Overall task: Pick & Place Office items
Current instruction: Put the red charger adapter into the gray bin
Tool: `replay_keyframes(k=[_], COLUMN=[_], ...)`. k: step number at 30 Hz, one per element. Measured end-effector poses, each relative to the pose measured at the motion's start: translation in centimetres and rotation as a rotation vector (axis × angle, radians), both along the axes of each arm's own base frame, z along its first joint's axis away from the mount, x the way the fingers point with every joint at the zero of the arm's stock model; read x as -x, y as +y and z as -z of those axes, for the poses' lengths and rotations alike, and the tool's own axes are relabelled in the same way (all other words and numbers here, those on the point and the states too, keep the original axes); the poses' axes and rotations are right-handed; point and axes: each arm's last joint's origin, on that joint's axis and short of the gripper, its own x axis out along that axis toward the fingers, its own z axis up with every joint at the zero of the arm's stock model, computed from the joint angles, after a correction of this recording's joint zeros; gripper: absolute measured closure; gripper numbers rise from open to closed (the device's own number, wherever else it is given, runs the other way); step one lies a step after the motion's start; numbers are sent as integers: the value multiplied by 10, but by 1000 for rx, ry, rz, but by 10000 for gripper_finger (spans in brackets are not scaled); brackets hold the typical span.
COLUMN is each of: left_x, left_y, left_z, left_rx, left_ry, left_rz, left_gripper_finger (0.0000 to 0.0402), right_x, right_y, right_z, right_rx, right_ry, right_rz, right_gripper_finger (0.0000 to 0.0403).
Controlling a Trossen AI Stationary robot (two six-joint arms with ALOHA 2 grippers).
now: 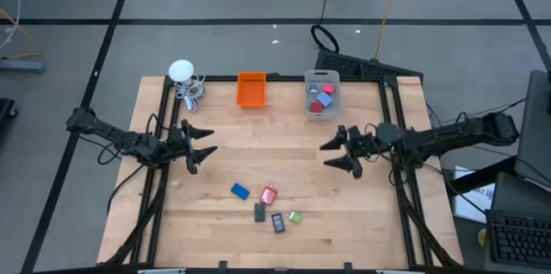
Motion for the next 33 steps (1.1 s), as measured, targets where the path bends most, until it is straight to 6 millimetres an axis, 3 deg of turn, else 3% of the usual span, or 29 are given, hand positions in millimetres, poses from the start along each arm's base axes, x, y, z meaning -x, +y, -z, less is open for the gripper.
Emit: replay_keyframes(k=[6, 15, 33], left_x=[0, 0, 0], left_y=[0, 0, 0], left_z=[0, 0, 0], left_rx=[0, 0, 0], left_ry=[0, 0, 0], left_rz=[0, 0, 0], left_gripper_finger=[110, 110, 110], right_x=[13, 29, 31], right_y=[13, 16, 15], right_z=[17, 35, 27], right_rx=[67, 69, 69], right_ry=[-87, -146, -245], right_rz=[22, -5, -1], right_gripper_finger=[128, 131, 128])
